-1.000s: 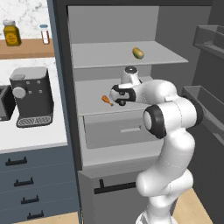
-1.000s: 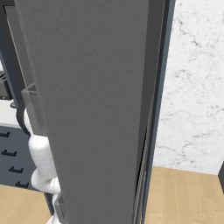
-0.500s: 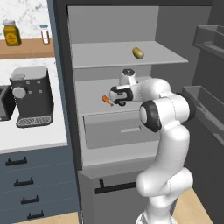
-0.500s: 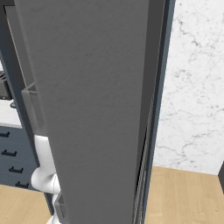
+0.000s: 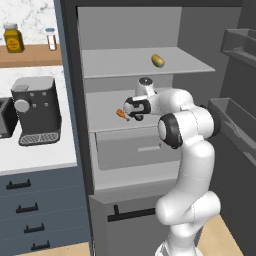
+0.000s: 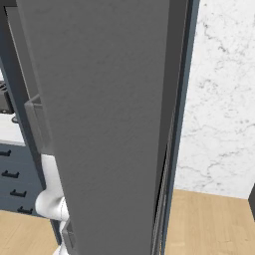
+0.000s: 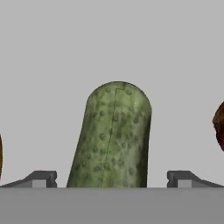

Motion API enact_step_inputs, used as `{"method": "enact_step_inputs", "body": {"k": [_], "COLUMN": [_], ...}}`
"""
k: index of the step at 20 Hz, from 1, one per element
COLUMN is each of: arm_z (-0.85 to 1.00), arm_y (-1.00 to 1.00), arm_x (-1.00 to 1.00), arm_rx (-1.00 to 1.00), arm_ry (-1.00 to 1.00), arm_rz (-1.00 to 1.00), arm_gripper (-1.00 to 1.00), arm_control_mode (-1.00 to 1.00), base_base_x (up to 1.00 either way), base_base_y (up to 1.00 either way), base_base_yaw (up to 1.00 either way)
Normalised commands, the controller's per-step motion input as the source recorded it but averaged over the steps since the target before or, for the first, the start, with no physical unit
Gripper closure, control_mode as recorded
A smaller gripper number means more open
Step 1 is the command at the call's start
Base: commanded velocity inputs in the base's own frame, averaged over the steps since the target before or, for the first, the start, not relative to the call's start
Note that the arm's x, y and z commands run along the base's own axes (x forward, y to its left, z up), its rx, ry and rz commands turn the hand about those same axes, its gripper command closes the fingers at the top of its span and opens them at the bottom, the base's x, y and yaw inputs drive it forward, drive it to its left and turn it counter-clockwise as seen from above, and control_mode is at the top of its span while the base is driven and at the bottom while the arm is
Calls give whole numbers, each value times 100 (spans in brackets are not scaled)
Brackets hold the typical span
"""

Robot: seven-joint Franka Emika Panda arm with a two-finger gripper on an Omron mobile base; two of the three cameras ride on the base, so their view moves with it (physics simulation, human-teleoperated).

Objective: Place one cucumber and one chicken drumstick in each tupperware on the nearby counter, to pack two identical lunches.

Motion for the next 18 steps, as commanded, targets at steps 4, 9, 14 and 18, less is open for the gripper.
{"method": "enact_step_inputs", "body": {"k": [4, 9, 14, 18], "arm_z": [0, 0, 0, 9], "arm_y": [0, 0, 0, -9], "arm_x": [0, 0, -24, -100], "arm_rx": [0, 0, 0, 2], "arm_ry": [0, 0, 0, -14], "arm_rz": [0, 0, 0, 0], "arm_gripper": [100, 100, 100, 100], "arm_control_mode": [-100, -100, -100, -100], "base_base_x": [0, 0, 0, 0], "base_base_y": [0, 0, 0, 0], "base_base_yaw": [0, 0, 0, 0]}}
